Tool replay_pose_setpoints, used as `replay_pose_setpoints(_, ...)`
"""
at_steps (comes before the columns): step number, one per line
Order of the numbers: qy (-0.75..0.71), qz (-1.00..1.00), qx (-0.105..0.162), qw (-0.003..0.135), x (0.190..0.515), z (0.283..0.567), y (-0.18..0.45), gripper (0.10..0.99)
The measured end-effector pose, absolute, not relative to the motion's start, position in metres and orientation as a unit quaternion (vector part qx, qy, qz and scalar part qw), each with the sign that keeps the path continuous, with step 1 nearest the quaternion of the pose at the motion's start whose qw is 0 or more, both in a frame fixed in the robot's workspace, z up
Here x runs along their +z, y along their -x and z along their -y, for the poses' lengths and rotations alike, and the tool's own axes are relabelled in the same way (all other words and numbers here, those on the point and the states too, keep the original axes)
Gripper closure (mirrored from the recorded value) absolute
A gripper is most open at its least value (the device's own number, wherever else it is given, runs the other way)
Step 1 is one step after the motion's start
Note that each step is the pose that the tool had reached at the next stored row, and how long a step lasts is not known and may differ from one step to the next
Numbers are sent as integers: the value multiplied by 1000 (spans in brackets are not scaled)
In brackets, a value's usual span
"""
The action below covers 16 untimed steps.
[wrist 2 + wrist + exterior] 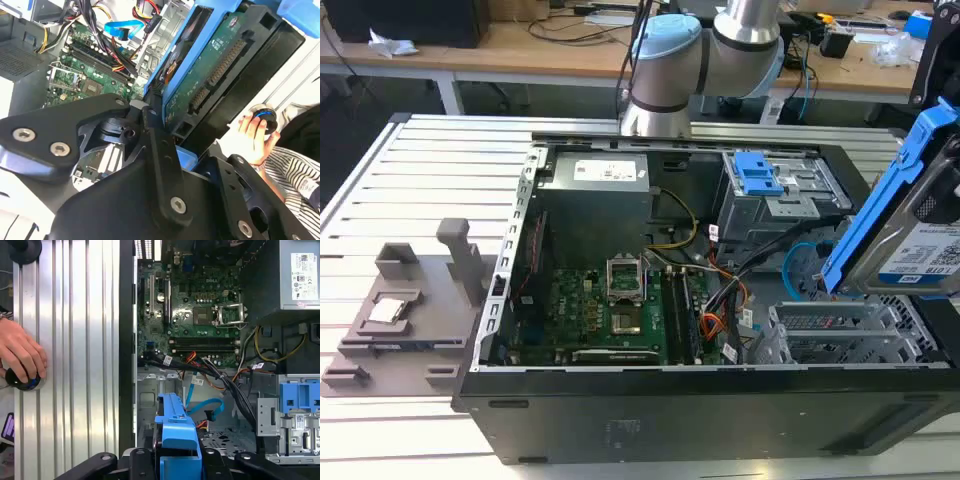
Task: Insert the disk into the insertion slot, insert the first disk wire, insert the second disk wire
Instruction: 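Insert the disk into the insertion slot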
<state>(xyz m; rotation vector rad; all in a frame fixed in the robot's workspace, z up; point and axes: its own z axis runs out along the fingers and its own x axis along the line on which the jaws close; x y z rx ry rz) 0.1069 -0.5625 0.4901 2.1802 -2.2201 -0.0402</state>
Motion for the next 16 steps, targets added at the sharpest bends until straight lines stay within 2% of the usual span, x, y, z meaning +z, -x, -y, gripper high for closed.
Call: replay_pose_setpoints(16,-701,713,-13,15,472,562,-99,722)
